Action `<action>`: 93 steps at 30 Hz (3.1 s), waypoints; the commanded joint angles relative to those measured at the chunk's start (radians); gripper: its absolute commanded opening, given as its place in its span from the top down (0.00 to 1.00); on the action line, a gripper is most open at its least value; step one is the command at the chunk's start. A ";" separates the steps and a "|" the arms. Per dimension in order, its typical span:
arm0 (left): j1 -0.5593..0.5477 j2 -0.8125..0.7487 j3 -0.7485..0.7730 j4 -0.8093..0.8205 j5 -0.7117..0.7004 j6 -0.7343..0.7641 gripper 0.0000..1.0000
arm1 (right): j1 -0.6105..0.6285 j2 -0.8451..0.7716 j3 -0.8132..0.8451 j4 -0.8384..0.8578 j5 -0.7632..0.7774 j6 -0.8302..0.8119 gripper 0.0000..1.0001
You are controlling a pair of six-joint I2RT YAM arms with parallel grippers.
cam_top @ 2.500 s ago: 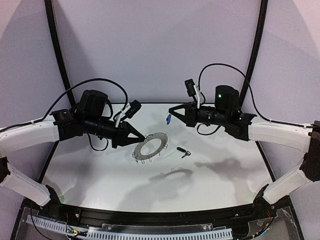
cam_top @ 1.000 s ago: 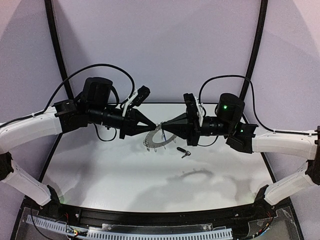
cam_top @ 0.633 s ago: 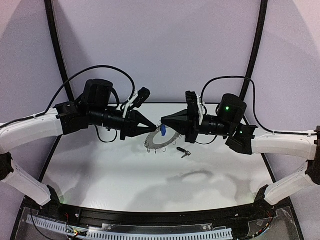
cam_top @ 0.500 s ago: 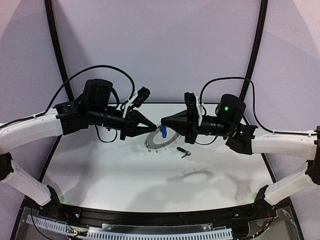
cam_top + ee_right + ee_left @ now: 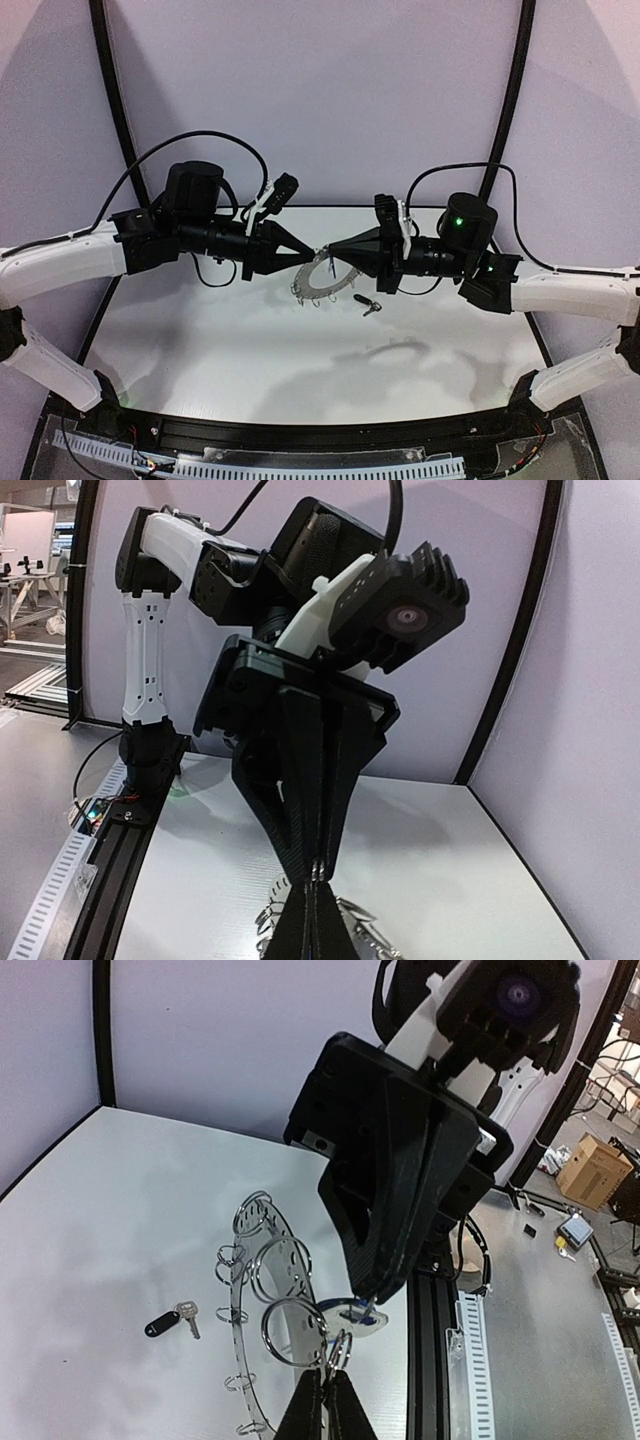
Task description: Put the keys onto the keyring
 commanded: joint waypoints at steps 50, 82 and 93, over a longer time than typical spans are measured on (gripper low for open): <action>-0.005 -0.015 -0.010 0.101 0.038 -0.084 0.99 | 0.008 0.040 0.039 0.038 -0.025 0.018 1.00; -0.004 -0.033 -0.034 0.024 0.121 0.064 0.99 | 0.010 -0.011 0.037 -0.034 -0.001 0.072 1.00; -0.005 -0.042 -0.028 0.019 0.078 0.056 0.99 | 0.009 -0.009 0.044 -0.093 -0.099 0.071 1.00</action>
